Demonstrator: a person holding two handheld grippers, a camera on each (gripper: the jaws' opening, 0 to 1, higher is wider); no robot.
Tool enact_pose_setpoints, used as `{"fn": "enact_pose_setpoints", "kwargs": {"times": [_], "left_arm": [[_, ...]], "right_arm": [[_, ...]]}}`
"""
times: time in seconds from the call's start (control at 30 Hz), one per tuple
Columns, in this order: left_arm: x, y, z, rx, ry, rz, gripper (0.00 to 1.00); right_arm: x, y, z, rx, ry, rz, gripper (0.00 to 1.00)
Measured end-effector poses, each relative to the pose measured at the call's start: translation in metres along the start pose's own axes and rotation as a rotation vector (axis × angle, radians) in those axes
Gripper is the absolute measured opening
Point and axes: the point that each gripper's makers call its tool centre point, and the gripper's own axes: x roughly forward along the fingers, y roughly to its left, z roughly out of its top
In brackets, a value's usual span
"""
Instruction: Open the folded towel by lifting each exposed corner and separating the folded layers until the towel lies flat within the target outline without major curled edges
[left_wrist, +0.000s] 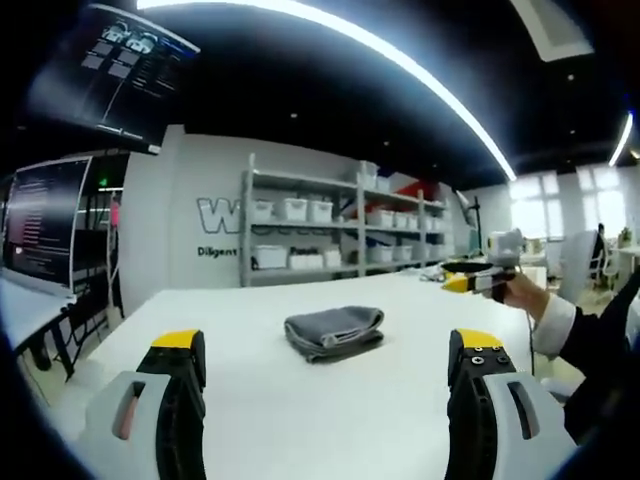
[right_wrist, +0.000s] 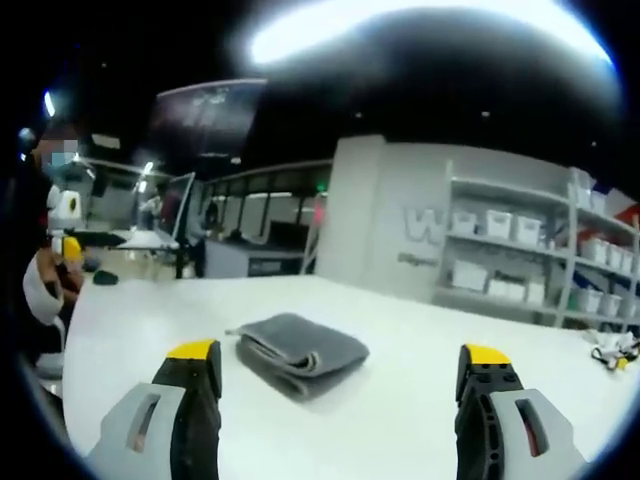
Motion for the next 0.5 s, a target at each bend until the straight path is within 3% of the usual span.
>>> {"fn": "enact_pose_setpoints", "kwargs": {"times": [0.4, 0.5], "left_arm": [[0.0, -0.002, -0.002, 0.018, 0.011, -0.014, 1.0], [0.002, -0.003, -0.006, 0.054, 0.029, -0.003, 1.0]], "right_arm": [[0.013, 0.0, 0.001, 0.011, -0.023, 0.017, 0.98], [0.015, 0.002, 0.003, -0.007, -0.039, 0.026, 0.99]]}}
